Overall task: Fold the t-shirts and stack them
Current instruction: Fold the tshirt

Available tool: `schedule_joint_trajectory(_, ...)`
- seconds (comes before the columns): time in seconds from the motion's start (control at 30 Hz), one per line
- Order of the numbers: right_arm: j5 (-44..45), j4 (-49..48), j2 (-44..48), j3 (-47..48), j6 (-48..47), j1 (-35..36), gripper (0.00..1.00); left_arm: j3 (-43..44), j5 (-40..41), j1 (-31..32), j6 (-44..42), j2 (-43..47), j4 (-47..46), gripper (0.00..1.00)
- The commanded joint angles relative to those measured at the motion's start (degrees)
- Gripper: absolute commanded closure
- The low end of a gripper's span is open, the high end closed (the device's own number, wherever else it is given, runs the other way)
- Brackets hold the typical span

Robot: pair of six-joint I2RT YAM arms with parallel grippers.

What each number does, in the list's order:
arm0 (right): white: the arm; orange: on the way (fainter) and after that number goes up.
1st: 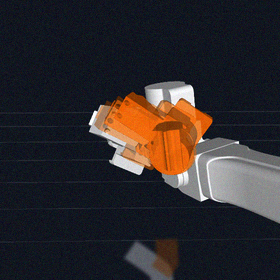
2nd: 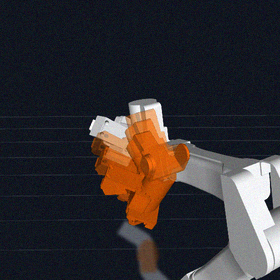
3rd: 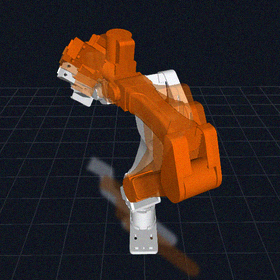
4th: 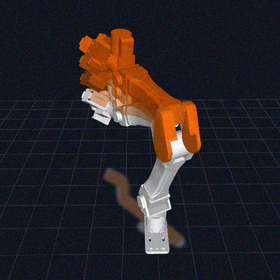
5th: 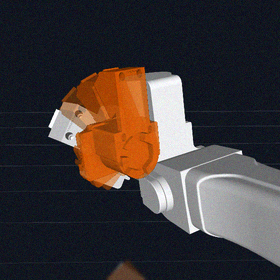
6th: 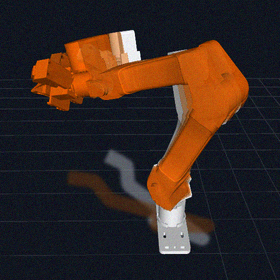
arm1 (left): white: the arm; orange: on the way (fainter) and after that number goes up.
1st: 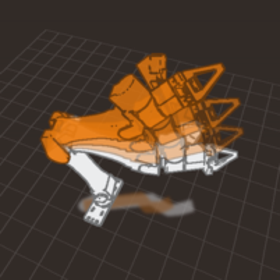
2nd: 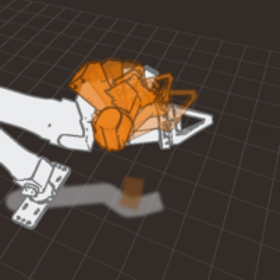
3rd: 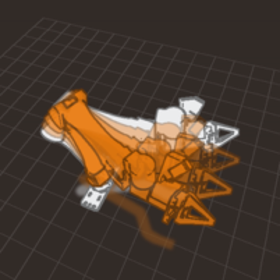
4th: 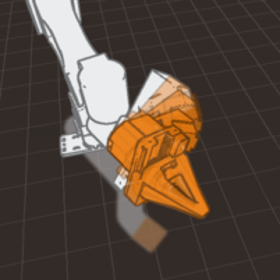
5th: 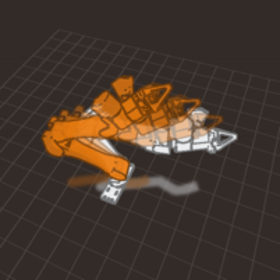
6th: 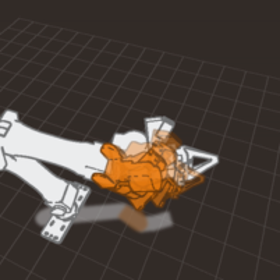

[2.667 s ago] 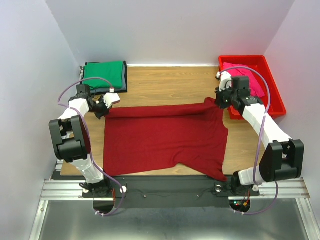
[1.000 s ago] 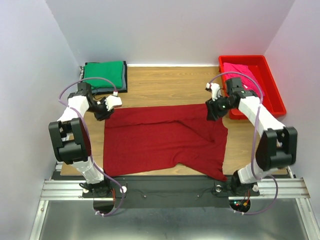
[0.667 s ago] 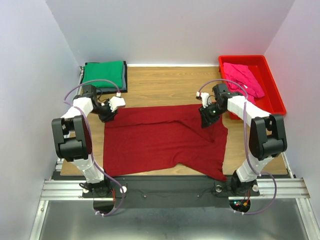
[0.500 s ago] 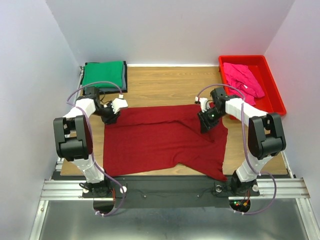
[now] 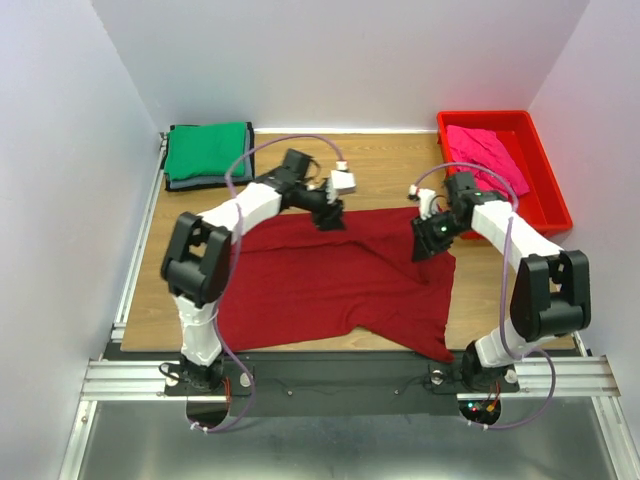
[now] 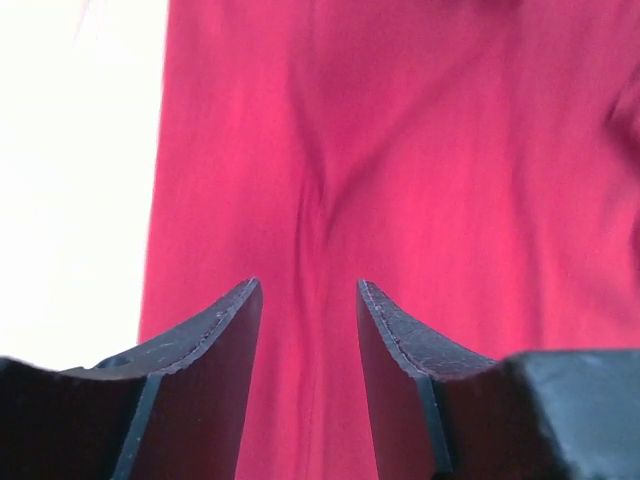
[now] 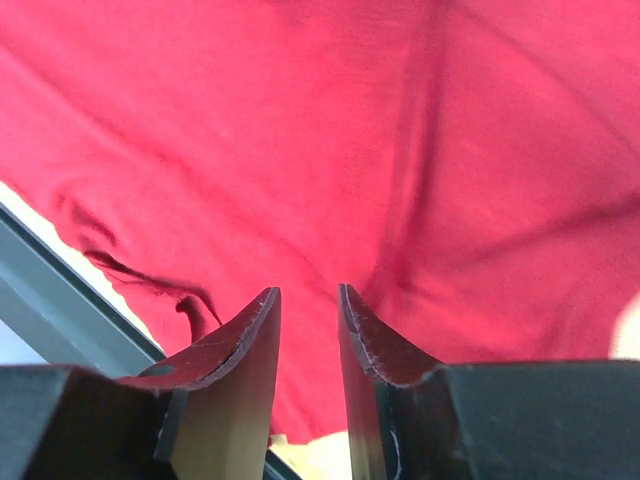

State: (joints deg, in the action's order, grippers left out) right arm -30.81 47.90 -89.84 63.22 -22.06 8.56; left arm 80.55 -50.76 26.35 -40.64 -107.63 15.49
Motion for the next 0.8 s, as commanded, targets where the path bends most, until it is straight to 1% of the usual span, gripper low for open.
schedule_joint_trajectory(0.0,-3.12,2.72,1.43,3.04,1.32,-7.31,0.61,6.01,-1.01,5.20,17.77,-5.29,-13.62,0.46)
schedule_joint_trajectory(0.03,-2.60,2.73,0.82,3.48,1.93,-8.20,0.61,7.06,-0.13,6.07,21.18,-7.65,-14.94,0.46)
schedule_joint_trajectory(0.07,-1.90,2.81,0.55,4.36,2.37,-8.38,0.61,9.51,0.48,6.78,22.61,-9.07,-15.22,0.46)
schedule_joint_trajectory(0.1,-0.76,2.90,0.37,4.71,2.81,-9.69,0.60,11.01,0.84,8.09,23.50,-10.39,-17.22,0.46)
schedule_joint_trajectory(0.2,0.48,1.77,-0.50,5.77,4.65,-9.96,0.60,15.68,1.98,9.85,26.92,-15.75,-19.60,0.47)
schedule_joint_trajectory(0.37,3.20,-2.37,-3.23,7.35,8.35,-9.96,0.64,22.18,2.25,11.97,30.80,-21.29,-21.29,0.50)
schedule_joint_trajectory(0.53,5.41,-4.31,-6.92,10.16,10.02,-10.05,0.66,23.25,3.04,13.46,31.59,-24.55,-21.37,0.50)
schedule_joint_trajectory(0.77,6.02,-4.74,-7.63,10.79,9.76,-10.05,0.66,21.84,5.58,13.82,29.92,-26.75,-20.41,0.50)
